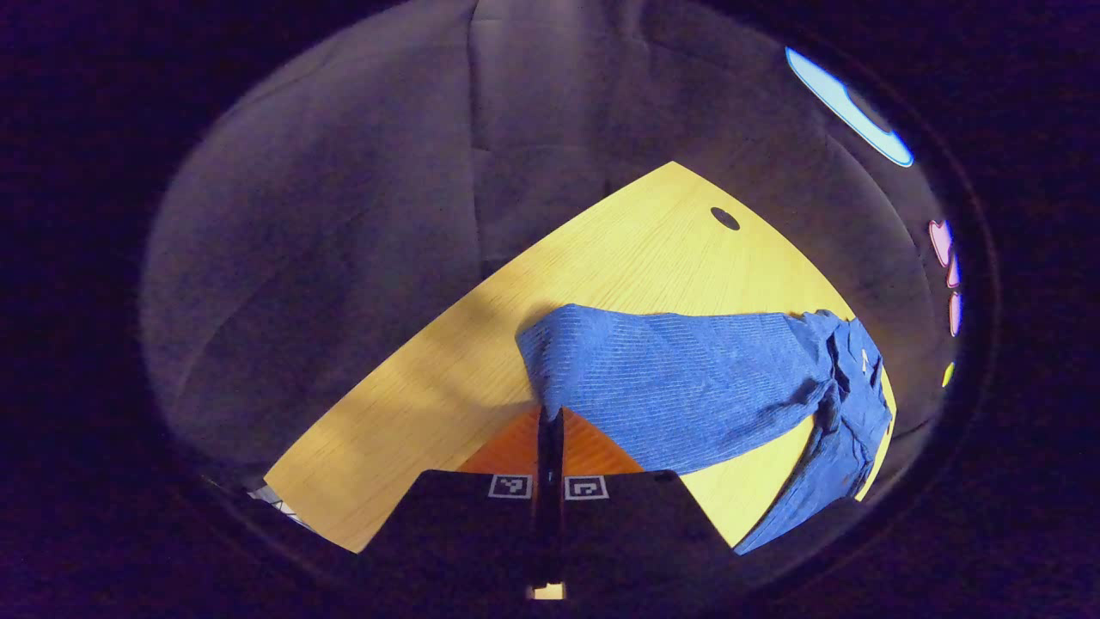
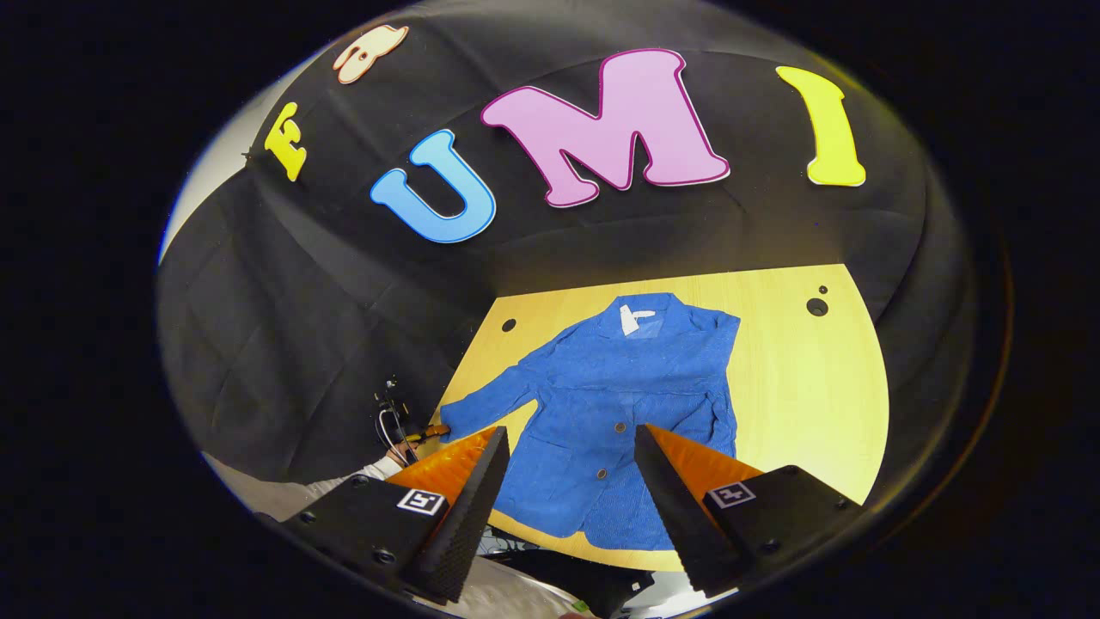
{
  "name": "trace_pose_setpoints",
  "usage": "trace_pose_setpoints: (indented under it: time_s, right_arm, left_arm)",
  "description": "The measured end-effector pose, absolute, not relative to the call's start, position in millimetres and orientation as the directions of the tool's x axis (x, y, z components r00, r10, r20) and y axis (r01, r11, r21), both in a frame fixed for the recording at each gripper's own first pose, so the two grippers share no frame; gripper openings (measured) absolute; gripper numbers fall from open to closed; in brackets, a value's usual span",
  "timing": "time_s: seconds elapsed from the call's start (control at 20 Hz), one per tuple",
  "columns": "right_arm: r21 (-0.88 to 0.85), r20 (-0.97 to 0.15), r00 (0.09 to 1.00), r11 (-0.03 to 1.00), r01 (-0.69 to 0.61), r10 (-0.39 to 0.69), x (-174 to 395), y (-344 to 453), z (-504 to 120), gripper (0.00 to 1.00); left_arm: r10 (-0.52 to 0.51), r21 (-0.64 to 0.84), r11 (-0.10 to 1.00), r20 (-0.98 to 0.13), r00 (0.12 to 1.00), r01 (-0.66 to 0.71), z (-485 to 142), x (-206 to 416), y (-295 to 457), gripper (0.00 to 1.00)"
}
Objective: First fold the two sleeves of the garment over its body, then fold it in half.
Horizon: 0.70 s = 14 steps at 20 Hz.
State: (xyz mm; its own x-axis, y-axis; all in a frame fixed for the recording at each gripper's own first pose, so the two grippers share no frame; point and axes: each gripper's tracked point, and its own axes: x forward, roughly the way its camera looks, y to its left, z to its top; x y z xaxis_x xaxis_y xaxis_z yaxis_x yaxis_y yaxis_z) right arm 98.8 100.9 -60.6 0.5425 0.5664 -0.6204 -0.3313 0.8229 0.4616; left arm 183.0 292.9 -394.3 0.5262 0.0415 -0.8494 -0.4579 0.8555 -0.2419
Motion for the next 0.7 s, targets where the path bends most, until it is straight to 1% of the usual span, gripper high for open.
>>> trace_pose_setpoints:
  time_s: [0.1, 0.2, 0.3, 0.5, 0.6, 0.7]
  right_arm:
    - [0.462, -0.614, 0.550, 0.823, -0.331, 0.566, 97, 97, -58, 0.94]
    - [0.451, -0.614, 0.560, 0.829, -0.329, 0.556, 98, 90, -59, 0.94]
    - [0.456, -0.612, 0.559, 0.827, -0.328, 0.559, 96, 87, -61, 0.94]
    - [0.481, -0.599, 0.551, 0.812, -0.331, 0.580, 97, 83, -68, 0.94]
    - [0.488, -0.594, 0.549, 0.806, -0.336, 0.589, 96, 77, -73, 0.94]
    - [0.497, -0.589, 0.547, 0.800, -0.336, 0.595, 94, 68, -76, 0.94]
  left_arm:
    - [0.009, -0.297, 0.844, -0.825, 0.565, -0.447, -385, 187, 284, 0.00]
    - [-0.001, -0.350, 0.834, -0.774, 0.633, -0.427, -356, 198, 283, 0.00]
    - [-0.004, -0.366, 0.848, -0.726, 0.687, -0.382, -328, 207, 279, 0.00]
    - [-0.040, -0.376, 0.890, -0.628, 0.777, -0.257, -250, 233, 246, 0.00]
    - [-0.069, -0.360, 0.916, -0.578, 0.813, -0.179, -211, 250, 215, 0.00]
    - [-0.123, -0.364, 0.927, -0.526, 0.841, -0.092, -166, 268, 170, 0.00]
